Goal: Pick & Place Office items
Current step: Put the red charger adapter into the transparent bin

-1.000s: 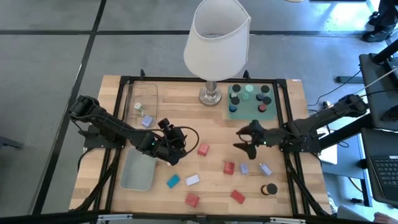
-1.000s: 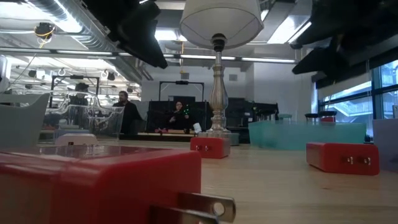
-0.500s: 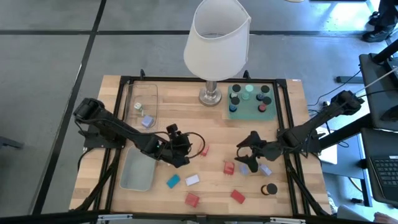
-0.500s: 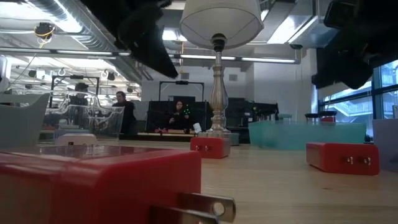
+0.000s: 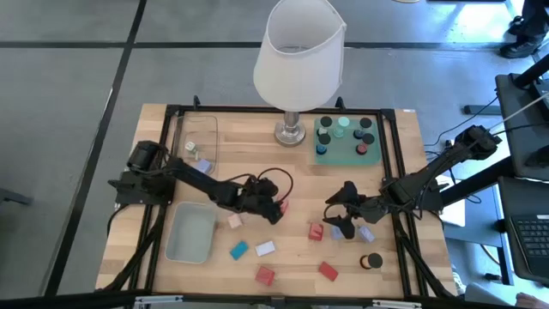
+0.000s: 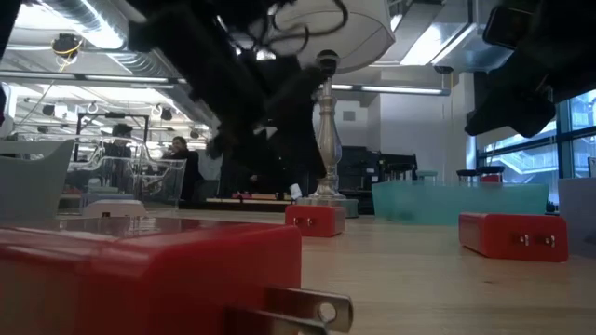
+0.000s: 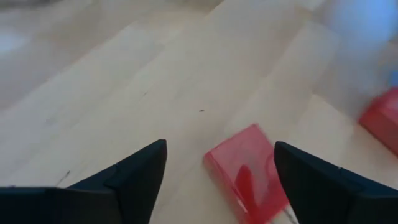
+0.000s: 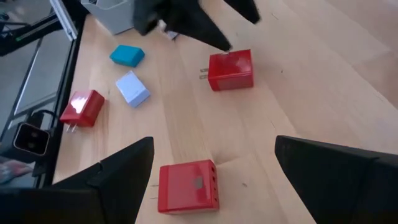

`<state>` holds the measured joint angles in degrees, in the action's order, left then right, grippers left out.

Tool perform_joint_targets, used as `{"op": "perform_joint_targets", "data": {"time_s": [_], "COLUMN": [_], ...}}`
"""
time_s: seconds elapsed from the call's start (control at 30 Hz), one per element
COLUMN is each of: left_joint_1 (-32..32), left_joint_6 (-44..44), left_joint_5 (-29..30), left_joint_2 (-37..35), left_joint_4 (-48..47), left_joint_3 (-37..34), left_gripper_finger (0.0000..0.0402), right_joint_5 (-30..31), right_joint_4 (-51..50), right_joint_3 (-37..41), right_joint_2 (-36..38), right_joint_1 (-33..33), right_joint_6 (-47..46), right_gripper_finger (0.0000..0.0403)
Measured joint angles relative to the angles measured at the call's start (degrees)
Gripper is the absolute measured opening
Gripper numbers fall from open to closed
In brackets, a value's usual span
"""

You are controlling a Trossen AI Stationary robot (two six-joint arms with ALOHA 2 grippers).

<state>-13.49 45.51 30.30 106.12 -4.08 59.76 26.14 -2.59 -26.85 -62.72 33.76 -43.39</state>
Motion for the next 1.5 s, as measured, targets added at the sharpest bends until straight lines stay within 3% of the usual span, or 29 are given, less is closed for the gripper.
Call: {"op": "perform_joint_targets", "data": {"time_s": [0.2, 0.4, 0.67, 0.93, 1.17, 1.5], "left_joint_1": [1.2, 0.1, -2.8, -4.6, -4.8, -4.9], "left_joint_6": [4.6, 5.0, 6.5, 10.6, 8.8, -1.3], "left_joint_5": [0.0, -0.6, 7.3, 8.2, 8.2, 9.6], "left_joint_2": [3.0, 4.5, 4.6, 7.8, 11.1, 12.8], "left_joint_4": [3.0, 7.4, 7.0, 9.5, 13.3, 14.0], "left_joint_3": [0.6, 0.7, 0.7, 0.7, 0.7, 0.8], "left_gripper_finger": [0.0324, 0.0328, 0.0329, 0.0330, 0.0330, 0.0312], "right_joint_5": [-0.1, -1.2, -1.6, -1.6, -1.6, -1.2], "right_joint_4": [0.0, 0.0, 0.0, 0.0, 0.1, 0.1], "right_joint_3": [0.0, 0.0, 0.0, 0.0, 0.0, 0.0], "right_joint_2": [0.0, 0.0, 0.0, 0.0, 0.0, 0.0], "right_joint_1": [0.0, 0.0, 0.0, 0.0, 0.0, 0.0], "right_joint_6": [3.1, 5.4, 7.0, 8.0, 8.0, 8.3], "right_gripper_finger": [0.0339, 0.0339, 0.0339, 0.0339, 0.0339, 0.0339]}}
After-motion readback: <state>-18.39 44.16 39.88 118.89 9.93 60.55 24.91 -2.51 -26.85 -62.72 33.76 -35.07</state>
